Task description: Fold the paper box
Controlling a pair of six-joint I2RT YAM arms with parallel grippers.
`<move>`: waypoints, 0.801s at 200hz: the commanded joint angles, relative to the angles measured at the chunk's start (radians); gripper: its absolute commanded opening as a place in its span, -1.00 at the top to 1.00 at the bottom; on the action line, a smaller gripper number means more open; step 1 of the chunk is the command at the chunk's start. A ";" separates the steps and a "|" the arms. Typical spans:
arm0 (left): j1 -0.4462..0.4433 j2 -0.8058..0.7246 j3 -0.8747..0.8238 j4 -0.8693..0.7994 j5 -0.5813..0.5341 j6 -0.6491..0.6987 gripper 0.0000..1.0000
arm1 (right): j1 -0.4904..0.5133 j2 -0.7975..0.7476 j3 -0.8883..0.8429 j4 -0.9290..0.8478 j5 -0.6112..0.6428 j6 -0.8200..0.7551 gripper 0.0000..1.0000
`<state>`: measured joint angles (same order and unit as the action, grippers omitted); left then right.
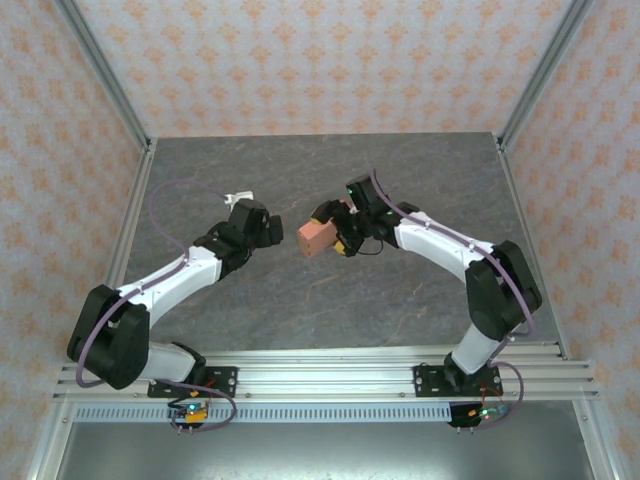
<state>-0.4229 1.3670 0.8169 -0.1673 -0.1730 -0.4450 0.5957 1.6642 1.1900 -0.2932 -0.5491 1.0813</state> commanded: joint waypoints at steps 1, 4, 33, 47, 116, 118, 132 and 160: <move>0.007 0.023 0.014 0.021 -0.022 -0.002 -1.00 | -0.005 0.017 0.046 -0.070 0.175 0.065 -0.71; 0.007 0.025 0.017 0.020 -0.022 0.000 -1.00 | -0.005 0.023 0.053 -0.069 0.179 0.068 -0.71; 0.008 0.029 0.013 0.040 -0.034 -0.002 -1.00 | -0.003 0.118 0.156 -0.121 0.238 0.067 -0.72; 0.007 0.026 0.006 0.057 -0.026 -0.004 -1.00 | -0.003 0.163 0.186 -0.122 0.259 0.052 -0.67; 0.009 0.012 -0.025 0.055 -0.069 0.027 -1.00 | -0.004 0.196 0.086 0.077 0.143 0.100 -0.19; 0.009 0.012 -0.027 0.055 -0.071 0.027 -1.00 | -0.005 0.192 0.078 0.090 0.139 0.102 -0.18; 0.009 0.015 -0.038 0.066 -0.079 0.025 -1.00 | -0.013 0.157 0.011 0.200 0.109 0.129 -0.13; 0.012 0.037 -0.019 0.059 -0.067 0.037 -1.00 | -0.014 0.095 -0.165 0.367 0.079 0.213 -0.27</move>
<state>-0.4225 1.3964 0.7891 -0.1268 -0.2001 -0.4366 0.5865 1.8072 1.1580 -0.0761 -0.4343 1.2110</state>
